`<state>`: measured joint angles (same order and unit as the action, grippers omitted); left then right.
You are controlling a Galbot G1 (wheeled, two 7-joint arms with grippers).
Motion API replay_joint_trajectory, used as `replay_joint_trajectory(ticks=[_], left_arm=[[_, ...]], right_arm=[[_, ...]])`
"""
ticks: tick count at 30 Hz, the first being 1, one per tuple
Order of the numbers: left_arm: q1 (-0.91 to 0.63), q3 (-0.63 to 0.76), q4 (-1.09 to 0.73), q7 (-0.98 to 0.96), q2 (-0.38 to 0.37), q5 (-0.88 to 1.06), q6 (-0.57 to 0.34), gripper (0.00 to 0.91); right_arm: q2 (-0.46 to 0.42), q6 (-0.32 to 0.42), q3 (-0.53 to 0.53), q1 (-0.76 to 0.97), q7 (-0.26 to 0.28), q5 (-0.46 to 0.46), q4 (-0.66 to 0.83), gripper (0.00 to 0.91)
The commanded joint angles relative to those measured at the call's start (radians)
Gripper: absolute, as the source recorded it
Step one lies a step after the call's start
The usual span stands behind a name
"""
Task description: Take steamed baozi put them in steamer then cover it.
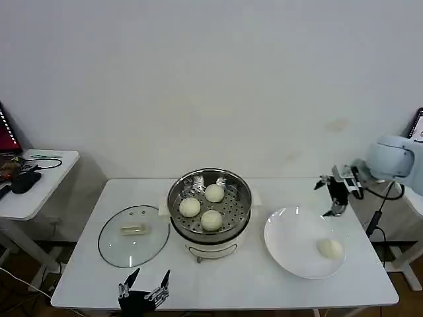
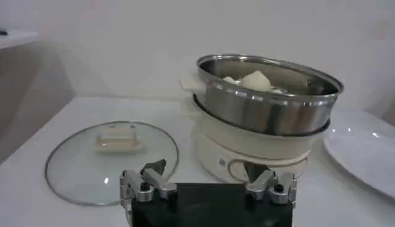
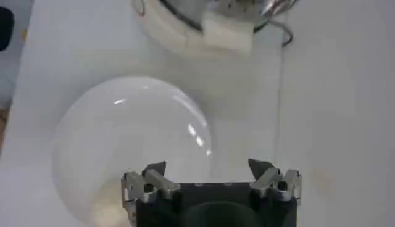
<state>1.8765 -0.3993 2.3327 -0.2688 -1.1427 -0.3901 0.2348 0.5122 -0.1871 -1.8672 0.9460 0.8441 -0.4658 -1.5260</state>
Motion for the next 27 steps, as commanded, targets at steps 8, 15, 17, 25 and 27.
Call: replay_joint_trajectory(ticks=[8,15,17,25,27], left_arm=[[0.014,-0.016,0.012,0.0,-0.011,-0.002,0.001,0.907],[0.025,-0.02,0.022,0.0,-0.015,-0.001,0.001,0.907],[0.025,-0.02,0.022,-0.001,-0.015,0.0,0.002,0.907],[0.033,-0.023,0.029,-0.001,-0.015,0.001,0.003,0.907],[0.034,-0.023,0.029,-0.001,-0.016,0.001,0.003,0.907]], right_arm=[[-0.072,0.004,0.173,-0.277,0.084,0.123,0.053,0.907],[-0.076,0.031,0.25,-0.374,0.088,0.177,0.1,0.907],[-0.076,0.033,0.273,-0.4,0.088,0.181,0.109,0.907],[-0.075,0.056,0.349,-0.505,0.089,0.218,0.148,0.907],[-0.071,0.06,0.374,-0.539,0.084,0.229,0.158,0.907]])
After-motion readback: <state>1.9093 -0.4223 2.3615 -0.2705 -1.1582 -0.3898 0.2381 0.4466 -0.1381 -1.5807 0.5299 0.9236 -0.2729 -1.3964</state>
